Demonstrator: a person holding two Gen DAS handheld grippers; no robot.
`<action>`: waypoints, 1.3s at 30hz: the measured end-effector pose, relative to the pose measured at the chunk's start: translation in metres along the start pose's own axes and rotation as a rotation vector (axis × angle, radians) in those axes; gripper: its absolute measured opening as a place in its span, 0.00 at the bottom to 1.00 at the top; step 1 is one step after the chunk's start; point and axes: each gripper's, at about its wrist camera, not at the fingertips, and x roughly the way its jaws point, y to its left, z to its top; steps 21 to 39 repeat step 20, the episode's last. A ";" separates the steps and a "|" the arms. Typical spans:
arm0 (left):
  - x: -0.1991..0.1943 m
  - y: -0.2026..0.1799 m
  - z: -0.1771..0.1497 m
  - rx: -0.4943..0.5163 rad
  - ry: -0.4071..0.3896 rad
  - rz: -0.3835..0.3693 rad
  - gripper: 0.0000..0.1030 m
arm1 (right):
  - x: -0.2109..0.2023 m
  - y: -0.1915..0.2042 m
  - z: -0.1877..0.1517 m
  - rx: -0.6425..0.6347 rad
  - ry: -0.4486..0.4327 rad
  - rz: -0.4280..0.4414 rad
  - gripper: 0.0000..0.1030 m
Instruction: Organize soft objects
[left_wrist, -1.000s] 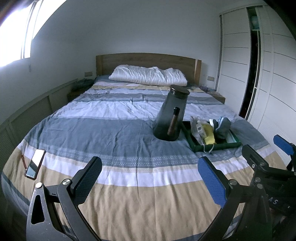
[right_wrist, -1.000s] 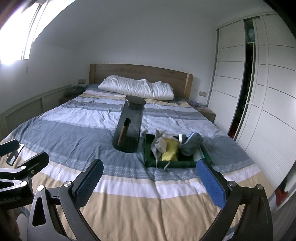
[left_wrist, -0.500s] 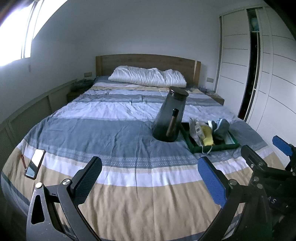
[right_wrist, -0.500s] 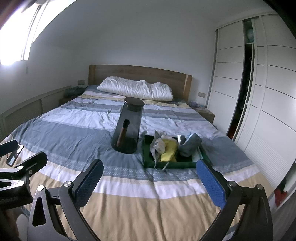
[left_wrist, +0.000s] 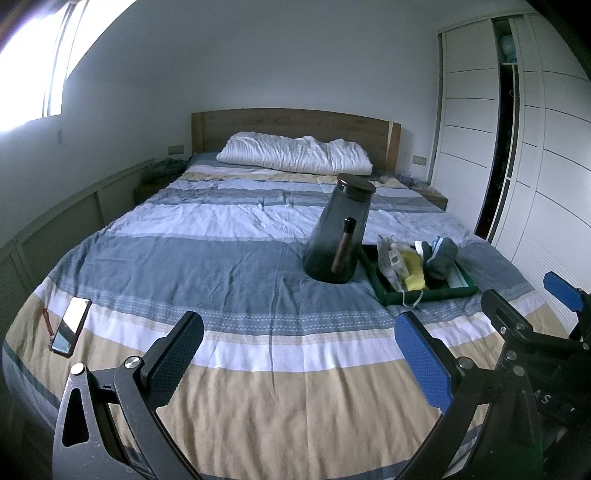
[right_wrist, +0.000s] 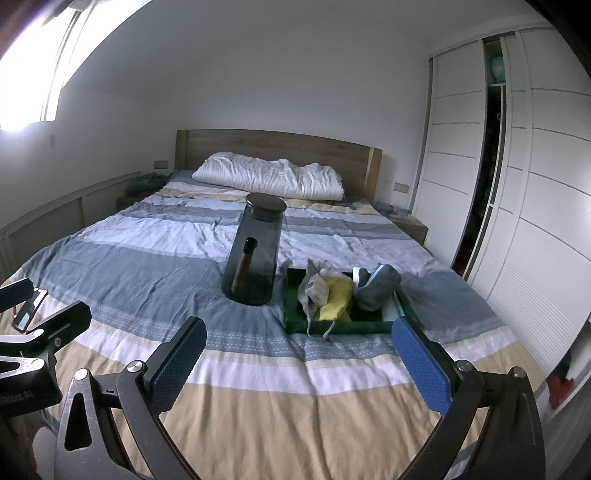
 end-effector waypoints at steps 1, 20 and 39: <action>0.000 0.001 0.000 0.001 -0.001 0.002 0.99 | 0.000 0.000 0.000 0.000 0.000 0.000 1.00; -0.002 -0.001 0.000 0.001 0.001 -0.001 0.99 | 0.000 -0.001 -0.001 0.002 0.005 -0.009 1.00; -0.002 -0.001 0.000 0.001 0.001 -0.001 0.99 | 0.000 -0.001 -0.001 0.002 0.005 -0.009 1.00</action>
